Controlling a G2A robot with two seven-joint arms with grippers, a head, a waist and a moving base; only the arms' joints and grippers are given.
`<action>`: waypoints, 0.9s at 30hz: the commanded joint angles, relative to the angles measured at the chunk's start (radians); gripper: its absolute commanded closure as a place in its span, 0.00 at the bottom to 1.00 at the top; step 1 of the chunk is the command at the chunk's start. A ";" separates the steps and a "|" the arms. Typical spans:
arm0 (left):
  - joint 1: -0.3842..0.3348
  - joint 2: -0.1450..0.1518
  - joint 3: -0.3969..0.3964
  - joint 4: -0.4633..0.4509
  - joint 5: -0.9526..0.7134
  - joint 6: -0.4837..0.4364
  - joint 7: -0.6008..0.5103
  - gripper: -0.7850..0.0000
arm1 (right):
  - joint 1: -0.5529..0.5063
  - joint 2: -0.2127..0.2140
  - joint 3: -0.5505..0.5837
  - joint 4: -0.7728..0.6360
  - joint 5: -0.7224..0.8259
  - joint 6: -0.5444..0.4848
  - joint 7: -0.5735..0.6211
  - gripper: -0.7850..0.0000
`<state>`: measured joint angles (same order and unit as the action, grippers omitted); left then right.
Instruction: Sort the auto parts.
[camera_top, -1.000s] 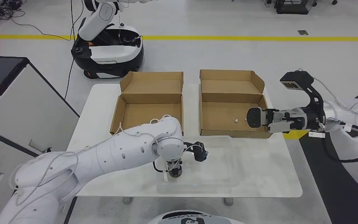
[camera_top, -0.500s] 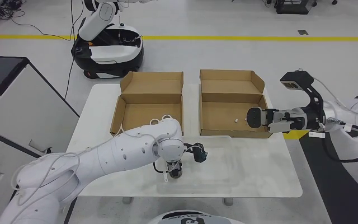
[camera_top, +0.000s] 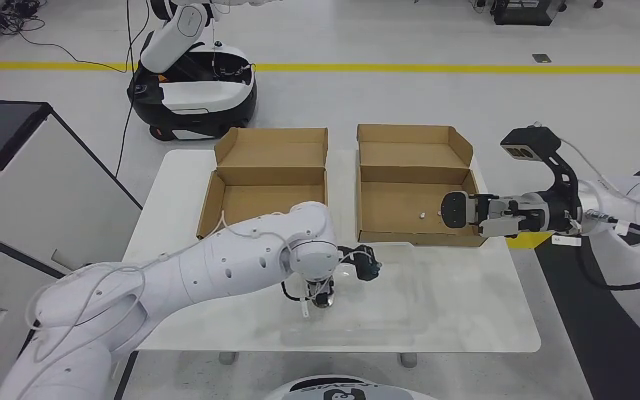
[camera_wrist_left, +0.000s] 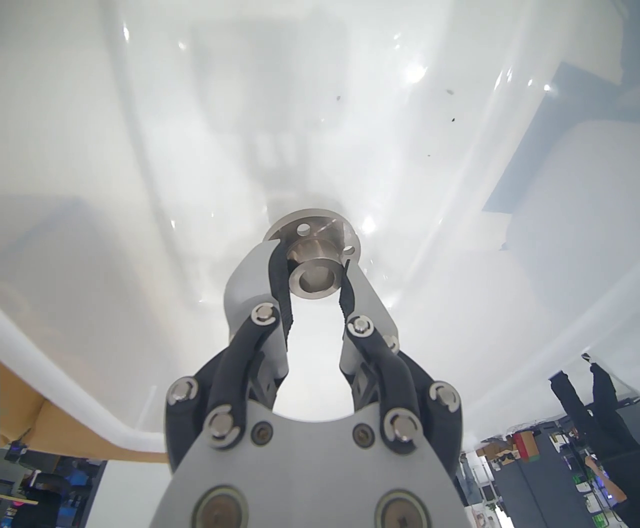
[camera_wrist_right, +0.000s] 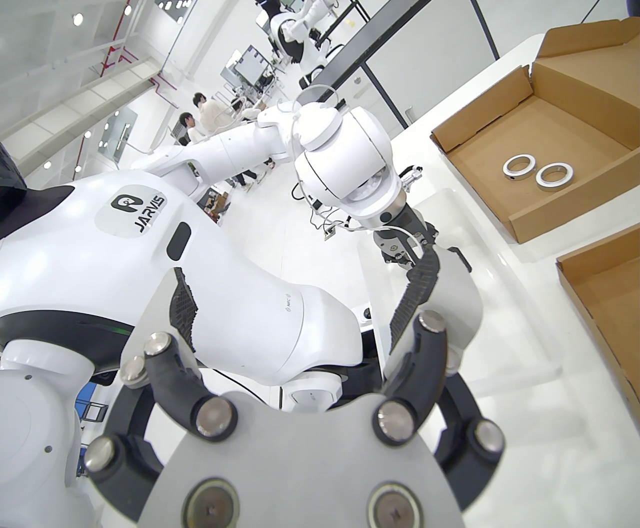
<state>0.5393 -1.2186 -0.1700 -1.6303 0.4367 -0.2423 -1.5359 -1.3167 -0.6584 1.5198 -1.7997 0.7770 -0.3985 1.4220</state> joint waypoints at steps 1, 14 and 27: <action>0.004 -0.009 0.000 0.016 0.002 -0.005 0.000 1.00 | 0.000 0.000 0.000 0.000 0.000 0.000 0.000 0.00; 0.020 -0.066 0.000 0.100 0.008 -0.038 0.000 0.67 | 0.000 0.000 0.000 0.000 0.000 0.000 0.000 0.00; 0.038 -0.066 0.000 0.091 0.016 -0.020 0.000 0.67 | 0.000 0.000 0.000 0.000 0.000 0.000 0.000 0.00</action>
<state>0.5753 -1.2845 -0.1700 -1.5392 0.4516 -0.2626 -1.5359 -1.3167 -0.6584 1.5198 -1.7997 0.7770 -0.3985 1.4220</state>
